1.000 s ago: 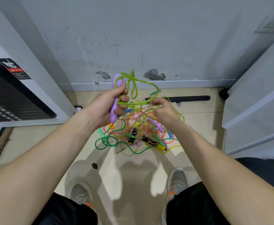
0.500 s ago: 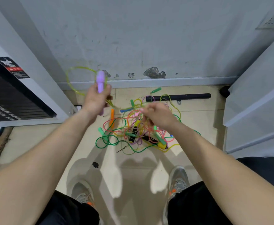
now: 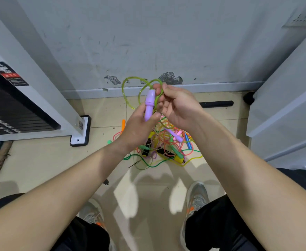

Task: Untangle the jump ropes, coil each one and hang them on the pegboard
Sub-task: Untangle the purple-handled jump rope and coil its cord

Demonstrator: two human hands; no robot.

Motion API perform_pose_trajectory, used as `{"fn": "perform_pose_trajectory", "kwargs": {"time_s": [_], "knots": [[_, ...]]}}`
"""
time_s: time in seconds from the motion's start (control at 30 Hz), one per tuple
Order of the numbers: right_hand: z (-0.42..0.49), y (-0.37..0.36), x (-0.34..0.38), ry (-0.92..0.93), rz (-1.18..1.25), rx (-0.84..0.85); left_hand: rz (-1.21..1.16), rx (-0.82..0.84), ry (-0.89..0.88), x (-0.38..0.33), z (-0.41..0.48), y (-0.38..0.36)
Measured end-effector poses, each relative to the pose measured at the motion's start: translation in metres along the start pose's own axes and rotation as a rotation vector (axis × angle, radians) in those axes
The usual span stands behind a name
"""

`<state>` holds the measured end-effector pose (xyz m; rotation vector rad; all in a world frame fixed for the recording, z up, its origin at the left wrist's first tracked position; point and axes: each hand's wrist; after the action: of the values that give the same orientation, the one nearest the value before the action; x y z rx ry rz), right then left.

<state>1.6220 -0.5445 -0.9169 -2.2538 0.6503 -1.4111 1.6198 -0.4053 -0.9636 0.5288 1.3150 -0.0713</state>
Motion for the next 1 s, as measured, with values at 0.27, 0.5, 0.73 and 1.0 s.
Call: {"fn": "perform_pose_trajectory", "kwargs": {"time_s": [0.27,0.5,0.73,1.0], "knots": [[-0.002,0.035,0.017,0.15,-0.347,-0.401,-0.459,0.01,0.315,-0.015,0.014,0.021],[0.014,0.091,-0.093,-0.288,-0.991,-0.102,-1.019,-0.143,0.411,-0.03,0.034,0.057],[0.006,0.146,-0.091,-0.237,-1.597,-0.261,-1.032,-0.569,0.281,0.001,0.053,0.121],[0.008,0.079,-0.041,0.012,-0.702,-0.364,-0.16,-0.321,0.22,0.02,0.033,0.065]]}}
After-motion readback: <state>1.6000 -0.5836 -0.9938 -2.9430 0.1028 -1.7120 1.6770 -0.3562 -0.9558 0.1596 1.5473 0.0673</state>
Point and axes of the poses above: each hand's wrist, its own z-axis towards the middle knuckle, its own y-axis out of the back of the hand, x = y × z, and after that the axes turned 9 degrees about -y, right-handed
